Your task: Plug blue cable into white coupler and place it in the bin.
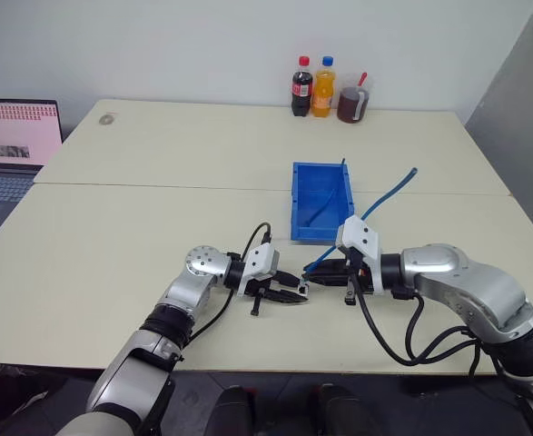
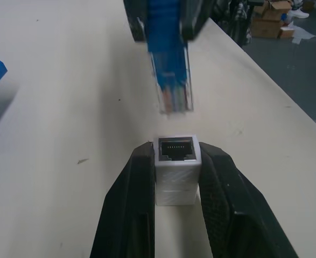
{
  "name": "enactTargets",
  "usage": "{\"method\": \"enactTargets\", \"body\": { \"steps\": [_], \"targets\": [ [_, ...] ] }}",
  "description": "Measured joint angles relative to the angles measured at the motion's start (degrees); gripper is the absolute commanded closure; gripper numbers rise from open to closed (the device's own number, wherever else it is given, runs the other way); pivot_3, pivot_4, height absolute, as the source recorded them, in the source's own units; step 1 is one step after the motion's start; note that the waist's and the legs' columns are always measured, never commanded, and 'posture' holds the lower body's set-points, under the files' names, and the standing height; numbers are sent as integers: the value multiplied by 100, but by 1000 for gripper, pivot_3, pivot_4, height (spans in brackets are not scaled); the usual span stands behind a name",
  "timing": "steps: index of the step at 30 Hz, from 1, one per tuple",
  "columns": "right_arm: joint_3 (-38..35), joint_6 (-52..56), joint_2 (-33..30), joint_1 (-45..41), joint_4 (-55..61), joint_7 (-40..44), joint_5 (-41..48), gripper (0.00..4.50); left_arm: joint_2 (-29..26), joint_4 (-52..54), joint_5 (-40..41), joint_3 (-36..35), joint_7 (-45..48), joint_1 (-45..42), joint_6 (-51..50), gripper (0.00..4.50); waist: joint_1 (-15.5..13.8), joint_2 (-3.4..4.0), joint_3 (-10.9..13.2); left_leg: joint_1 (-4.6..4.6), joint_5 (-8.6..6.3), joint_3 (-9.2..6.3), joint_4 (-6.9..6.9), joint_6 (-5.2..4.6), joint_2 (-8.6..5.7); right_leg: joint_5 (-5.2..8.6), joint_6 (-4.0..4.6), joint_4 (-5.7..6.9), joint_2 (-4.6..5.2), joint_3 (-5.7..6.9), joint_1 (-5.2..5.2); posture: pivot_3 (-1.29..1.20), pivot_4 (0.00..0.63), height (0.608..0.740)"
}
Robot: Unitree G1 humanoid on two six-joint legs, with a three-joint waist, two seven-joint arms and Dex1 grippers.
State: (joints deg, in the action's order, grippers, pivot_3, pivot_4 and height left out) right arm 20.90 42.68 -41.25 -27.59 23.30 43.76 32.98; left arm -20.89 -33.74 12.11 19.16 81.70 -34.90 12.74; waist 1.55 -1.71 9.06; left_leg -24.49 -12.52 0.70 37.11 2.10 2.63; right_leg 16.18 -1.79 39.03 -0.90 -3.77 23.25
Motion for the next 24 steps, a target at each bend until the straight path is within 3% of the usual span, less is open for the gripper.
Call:
{"method": "enactTargets", "body": {
  "steps": [12, 24],
  "targets": [
    [290, -579, 190, -13, -385, 590, -927, 4367, 37, 67, -77, -100, -24, 105, 82, 3712, 2, 0, -2, 6, 0, -1, 0, 0, 0, 0, 0, 2, -1, 1, -5, 0, 150, 740],
    [224, -639, 233, -84, -637, 896, -1116, 4367, 15, 325, -101, -145, -114, 232, -149, 3712, 4, 1, -3, 7, 0, 0, -1, 0, 0, -2, 4, 1, -1, 0, -6, 0, 150, 740]
  ]
}}
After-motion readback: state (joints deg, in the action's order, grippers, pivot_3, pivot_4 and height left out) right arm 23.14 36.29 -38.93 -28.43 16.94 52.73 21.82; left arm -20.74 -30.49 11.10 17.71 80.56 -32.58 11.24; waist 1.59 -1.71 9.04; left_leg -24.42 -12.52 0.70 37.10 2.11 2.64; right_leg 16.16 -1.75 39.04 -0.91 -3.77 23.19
